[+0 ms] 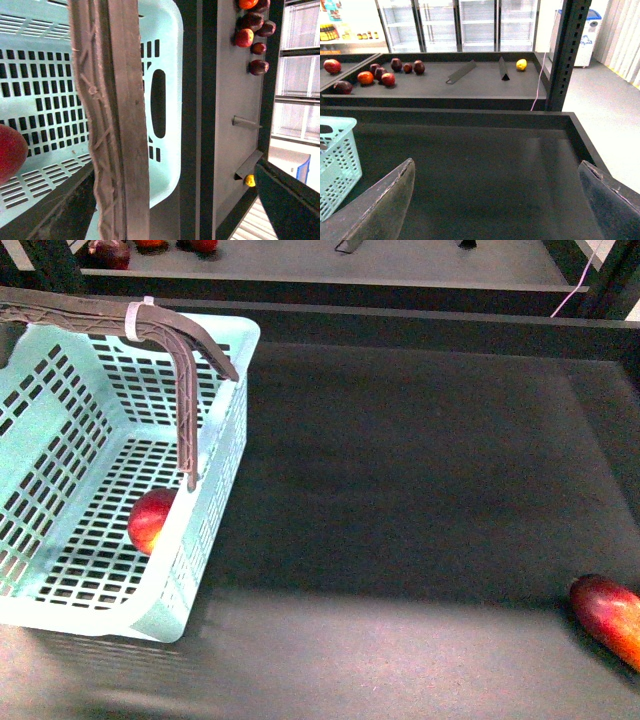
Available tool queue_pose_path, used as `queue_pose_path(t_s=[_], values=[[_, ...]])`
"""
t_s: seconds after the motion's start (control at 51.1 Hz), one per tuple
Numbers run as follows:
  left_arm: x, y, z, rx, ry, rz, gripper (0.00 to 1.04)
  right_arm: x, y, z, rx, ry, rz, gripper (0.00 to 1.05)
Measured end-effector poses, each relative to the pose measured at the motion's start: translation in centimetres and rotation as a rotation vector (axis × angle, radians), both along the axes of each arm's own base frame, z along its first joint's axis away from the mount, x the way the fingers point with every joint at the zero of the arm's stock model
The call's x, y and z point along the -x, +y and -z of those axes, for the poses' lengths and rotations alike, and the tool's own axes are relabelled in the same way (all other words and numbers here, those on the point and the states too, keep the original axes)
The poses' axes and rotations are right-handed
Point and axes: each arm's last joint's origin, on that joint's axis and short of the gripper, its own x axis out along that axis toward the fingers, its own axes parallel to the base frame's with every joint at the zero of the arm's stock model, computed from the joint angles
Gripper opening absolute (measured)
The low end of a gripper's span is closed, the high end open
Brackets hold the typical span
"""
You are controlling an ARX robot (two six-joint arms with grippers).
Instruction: Pick apple with right arm and hold basket with left
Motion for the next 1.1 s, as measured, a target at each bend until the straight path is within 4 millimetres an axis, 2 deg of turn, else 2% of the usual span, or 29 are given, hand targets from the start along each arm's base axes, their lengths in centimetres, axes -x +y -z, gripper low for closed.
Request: queue_pose_path(t_s=[0.059,0.157,0.274,0.372,0.47,0.528,0.548,0.607,0.665,0.763,0.88,1.017,1.096], values=[[0.9,0.1,-0.7,-0.004,-0.004,-0.009,1.00,0.0,0.0,0.0,0.000,0.000,0.000,0.96],[2.7,0.4,-1.8,0.000,-0.009,-0.030,0.98,0.0,0.0,0.0,0.000,0.000,0.000,0.96],[6.0,0.8,-2.5,-0.007,0.021,-0.069,0.98,0.0,0.0,0.0,0.000,0.000,0.000,0.96],[7.9,0.3,-3.4,-0.049,0.002,-0.067,0.98,0.0,0.0,0.0,0.000,0.000,0.000,0.96],[8.8,0.0,-3.1,-0.218,-0.256,0.220,0.83,0.0,0.0,0.0,0.000,0.000,0.000,0.96],[9.9,0.2,-2.7,-0.437,-0.378,0.341,0.74,0.0,0.0,0.0,0.000,0.000,0.000,0.96],[10.3,0.3,-2.5,-0.557,-0.408,0.382,0.71,0.0,0.0,0.0,0.000,0.000,0.001,0.96],[11.7,0.8,-2.3,-0.811,-0.471,0.432,0.60,0.0,0.0,0.0,0.000,0.000,0.001,0.96],[12.7,1.2,-2.2,-1.015,-0.475,0.465,0.51,0.0,0.0,0.0,0.000,0.000,0.000,0.96],[14.5,1.9,-1.5,-1.222,-0.435,0.509,0.31,0.0,0.0,0.0,0.000,0.000,0.000,0.96],[16.7,2.4,-0.2,-1.310,-0.412,0.549,0.03,0.0,0.0,0.0,0.000,0.000,0.000,0.96],[18.8,3.7,0.5,-1.333,-0.402,0.546,0.04,0.0,0.0,0.0,0.000,0.000,0.000,0.96],[19.9,3.7,0.9,-1.334,-0.403,0.554,0.04,0.0,0.0,0.0,0.000,0.000,0.000,0.96]])
